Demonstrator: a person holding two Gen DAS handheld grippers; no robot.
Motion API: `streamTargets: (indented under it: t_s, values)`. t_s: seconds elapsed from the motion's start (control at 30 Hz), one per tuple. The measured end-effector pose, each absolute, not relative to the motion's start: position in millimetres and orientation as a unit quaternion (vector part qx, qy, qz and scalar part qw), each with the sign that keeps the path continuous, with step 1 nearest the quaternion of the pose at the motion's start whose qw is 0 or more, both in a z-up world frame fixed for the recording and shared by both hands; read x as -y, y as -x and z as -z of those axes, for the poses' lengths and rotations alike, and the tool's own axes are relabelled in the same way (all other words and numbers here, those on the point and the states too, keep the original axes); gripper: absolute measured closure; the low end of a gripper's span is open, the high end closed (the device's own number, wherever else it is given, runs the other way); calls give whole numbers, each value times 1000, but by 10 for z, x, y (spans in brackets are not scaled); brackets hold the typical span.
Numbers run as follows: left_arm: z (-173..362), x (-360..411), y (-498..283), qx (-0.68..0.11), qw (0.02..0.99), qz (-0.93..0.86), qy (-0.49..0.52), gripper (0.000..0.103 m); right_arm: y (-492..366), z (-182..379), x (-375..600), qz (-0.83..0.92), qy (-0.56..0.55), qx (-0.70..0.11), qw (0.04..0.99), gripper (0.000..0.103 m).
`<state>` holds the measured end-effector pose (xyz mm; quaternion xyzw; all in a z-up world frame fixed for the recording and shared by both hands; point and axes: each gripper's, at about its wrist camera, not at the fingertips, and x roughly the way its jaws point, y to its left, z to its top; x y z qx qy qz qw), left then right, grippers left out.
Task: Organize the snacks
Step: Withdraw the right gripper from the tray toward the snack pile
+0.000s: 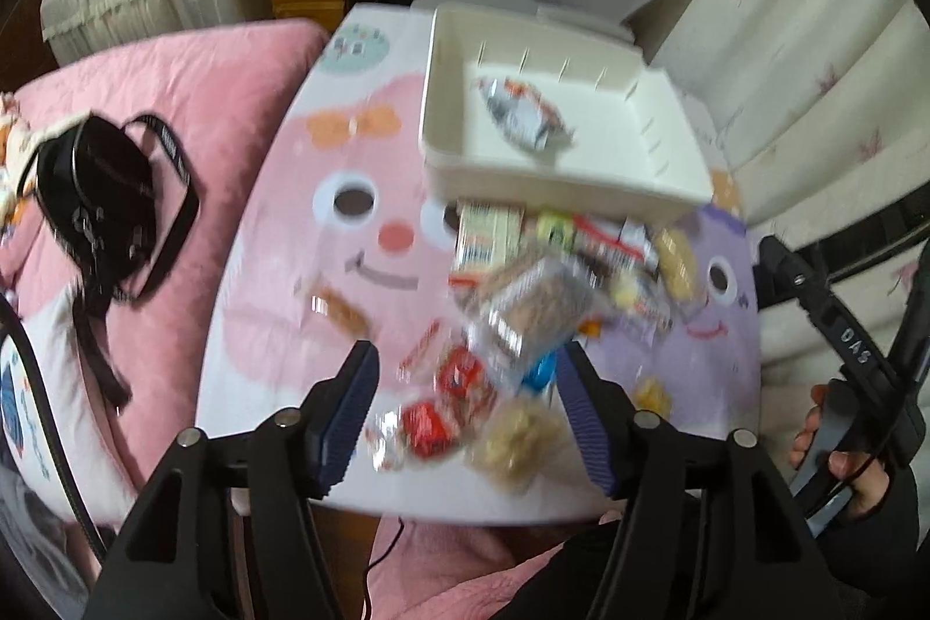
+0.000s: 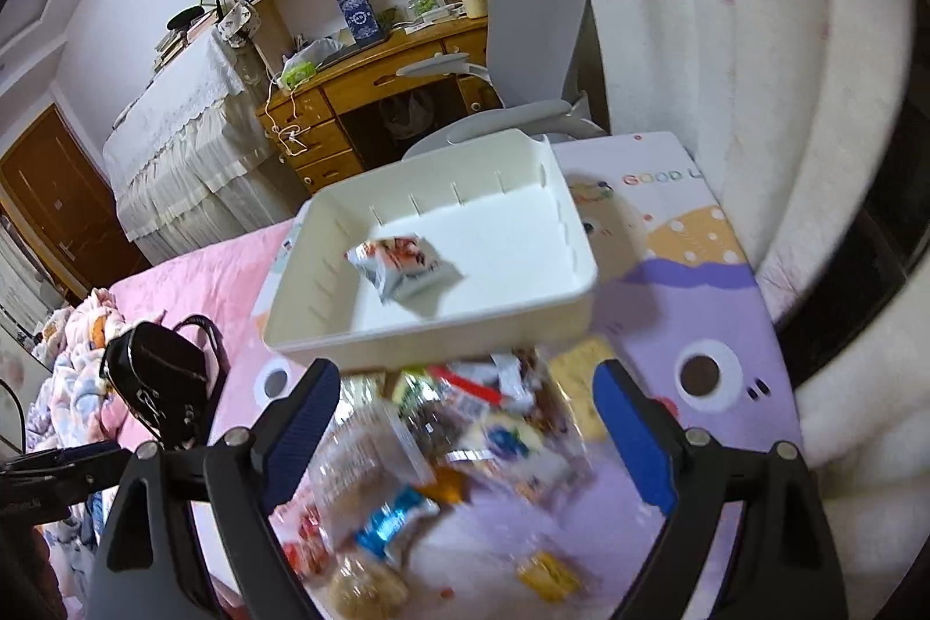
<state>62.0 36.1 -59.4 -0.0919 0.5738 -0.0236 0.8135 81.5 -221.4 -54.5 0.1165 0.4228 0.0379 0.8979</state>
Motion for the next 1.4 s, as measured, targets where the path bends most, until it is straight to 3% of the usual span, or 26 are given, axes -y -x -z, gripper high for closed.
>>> streamTargets:
  t_s: [0.3,0.9,1.4]
  values:
    - [1030,-334,-126,-616,782,9,97,25,-310,780,2250,-38,-99,-435,894,13]
    - [1569,-365,-117,-639,766,54,36,24,177,1330,1922,-77,-76,-489,866,13]
    - [2040,-393,-431,-635,739,216,-56,25,468,1667,1144,-56,-53,-493,867,13]
